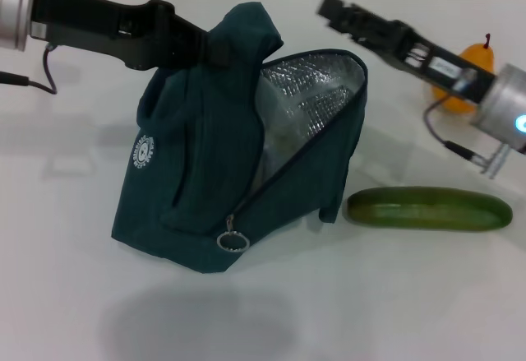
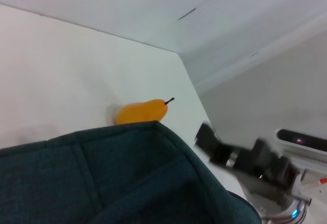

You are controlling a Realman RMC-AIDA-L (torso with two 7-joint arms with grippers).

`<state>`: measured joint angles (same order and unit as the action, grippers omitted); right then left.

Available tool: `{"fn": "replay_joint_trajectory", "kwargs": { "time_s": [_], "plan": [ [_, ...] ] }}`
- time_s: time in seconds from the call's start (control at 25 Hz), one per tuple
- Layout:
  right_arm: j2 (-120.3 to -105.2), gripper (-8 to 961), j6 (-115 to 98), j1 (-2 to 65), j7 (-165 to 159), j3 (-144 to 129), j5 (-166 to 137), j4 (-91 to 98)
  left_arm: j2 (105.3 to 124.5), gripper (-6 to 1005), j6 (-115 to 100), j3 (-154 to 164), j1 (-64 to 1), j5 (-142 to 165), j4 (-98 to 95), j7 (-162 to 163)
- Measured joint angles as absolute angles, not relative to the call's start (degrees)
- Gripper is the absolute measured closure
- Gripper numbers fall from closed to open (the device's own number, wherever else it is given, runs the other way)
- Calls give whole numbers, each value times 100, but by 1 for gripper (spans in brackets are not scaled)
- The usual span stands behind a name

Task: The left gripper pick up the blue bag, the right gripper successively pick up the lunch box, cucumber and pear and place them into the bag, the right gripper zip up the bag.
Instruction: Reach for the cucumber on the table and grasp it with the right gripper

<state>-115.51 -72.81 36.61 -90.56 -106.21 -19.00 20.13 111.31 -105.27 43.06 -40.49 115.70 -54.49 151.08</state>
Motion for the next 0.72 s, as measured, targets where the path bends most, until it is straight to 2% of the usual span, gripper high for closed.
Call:
{"fn": "replay_joint_trajectory", "kwargs": {
  "time_s": [0.12,0.2,0.48,0.52,0.6,0.72],
  "plan": [
    [-11455,431,-7400,3394,-8696,-10225,-1921,2015,11105,953,-10515,4306,-3997,11573,-5460,15108],
    [-11332,387,-7468,3237,-8386,-10026,-1924,2046,11096,954,-10511,4306,-3945,11574,-5514,15110],
    [-10704,148,-7396,3013,-7226,-9933,-1983,2084,11091,956,-10510,4312,-3824,11576,-5690,15142],
    [-10641,148,-7309,2978,-7012,-9910,-1993,2084,11091,956,-10511,4318,-3825,11576,-5690,15145],
    [-10585,149,-7089,2904,-6579,-9806,-2015,2086,11091,956,-10511,4325,-3828,11576,-5691,15146],
    [-10601,150,-6722,2726,-5922,-9432,-2180,2137,11093,956,-10511,4322,-3840,11600,-5693,15151]
  ]
}}
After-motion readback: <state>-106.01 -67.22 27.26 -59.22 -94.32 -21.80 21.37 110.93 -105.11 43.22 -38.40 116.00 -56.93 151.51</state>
